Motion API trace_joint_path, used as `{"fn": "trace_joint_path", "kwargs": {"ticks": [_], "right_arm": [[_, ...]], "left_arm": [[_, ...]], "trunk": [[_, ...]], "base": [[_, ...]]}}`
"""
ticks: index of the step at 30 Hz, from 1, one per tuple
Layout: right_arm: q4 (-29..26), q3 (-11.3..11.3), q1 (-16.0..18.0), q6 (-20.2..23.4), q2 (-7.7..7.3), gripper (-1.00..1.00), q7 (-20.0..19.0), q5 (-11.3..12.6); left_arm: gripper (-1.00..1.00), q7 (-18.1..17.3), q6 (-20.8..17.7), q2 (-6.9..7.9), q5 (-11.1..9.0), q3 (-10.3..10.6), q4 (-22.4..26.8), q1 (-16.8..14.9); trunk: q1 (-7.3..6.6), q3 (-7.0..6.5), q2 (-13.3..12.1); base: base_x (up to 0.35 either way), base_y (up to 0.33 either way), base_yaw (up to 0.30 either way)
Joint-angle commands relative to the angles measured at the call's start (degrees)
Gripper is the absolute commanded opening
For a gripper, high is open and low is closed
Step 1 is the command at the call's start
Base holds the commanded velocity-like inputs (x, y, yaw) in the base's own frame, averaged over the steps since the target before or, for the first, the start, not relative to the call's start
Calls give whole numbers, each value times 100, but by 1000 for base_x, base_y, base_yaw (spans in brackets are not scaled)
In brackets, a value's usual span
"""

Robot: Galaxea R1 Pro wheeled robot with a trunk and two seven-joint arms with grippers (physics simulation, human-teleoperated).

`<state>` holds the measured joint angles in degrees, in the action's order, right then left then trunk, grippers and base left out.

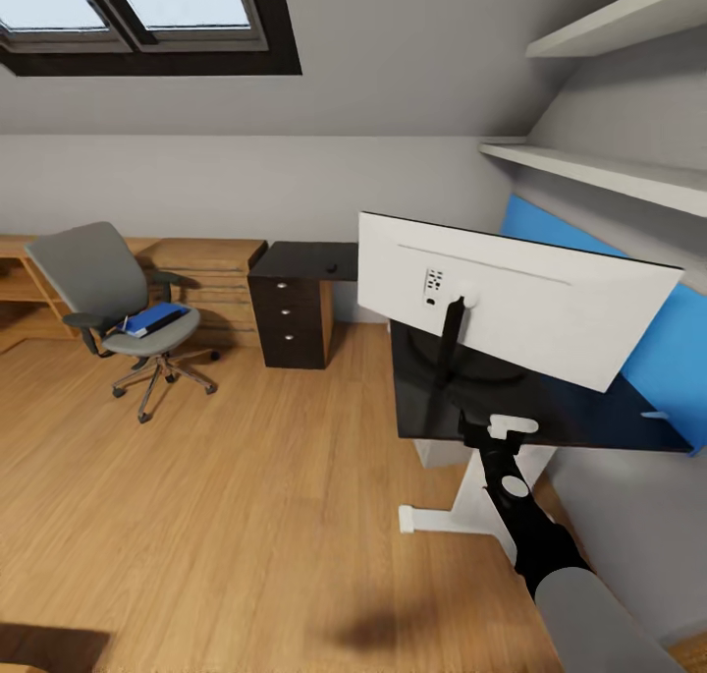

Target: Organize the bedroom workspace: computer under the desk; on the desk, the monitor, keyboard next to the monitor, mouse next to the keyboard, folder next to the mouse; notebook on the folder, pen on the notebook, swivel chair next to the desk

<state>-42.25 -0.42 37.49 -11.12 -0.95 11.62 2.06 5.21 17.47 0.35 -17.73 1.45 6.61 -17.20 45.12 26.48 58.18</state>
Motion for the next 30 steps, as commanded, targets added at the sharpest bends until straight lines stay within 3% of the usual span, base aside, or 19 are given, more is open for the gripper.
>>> {"fn": "trace_joint_path", "kwargs": {"ticks": [1,14,30], "right_arm": [[4,7,4,-21,-1,100,13,22],[0,5,4,-21,-3,100,29,30],[-1,-3,4,-18,-10,100,41,35]], "left_arm": [[100,15,17,0,-19,19,-6,-3],[100,7,19,0,-19,22,-18,-3],[100,6,19,-8,-19,22,-22,-3]], "trunk": [[-1,5,4],[-1,5,4],[-352,-282,-638]], "base": [[-55,-32,0],[-16,-9,0],[0,0,0]]}}
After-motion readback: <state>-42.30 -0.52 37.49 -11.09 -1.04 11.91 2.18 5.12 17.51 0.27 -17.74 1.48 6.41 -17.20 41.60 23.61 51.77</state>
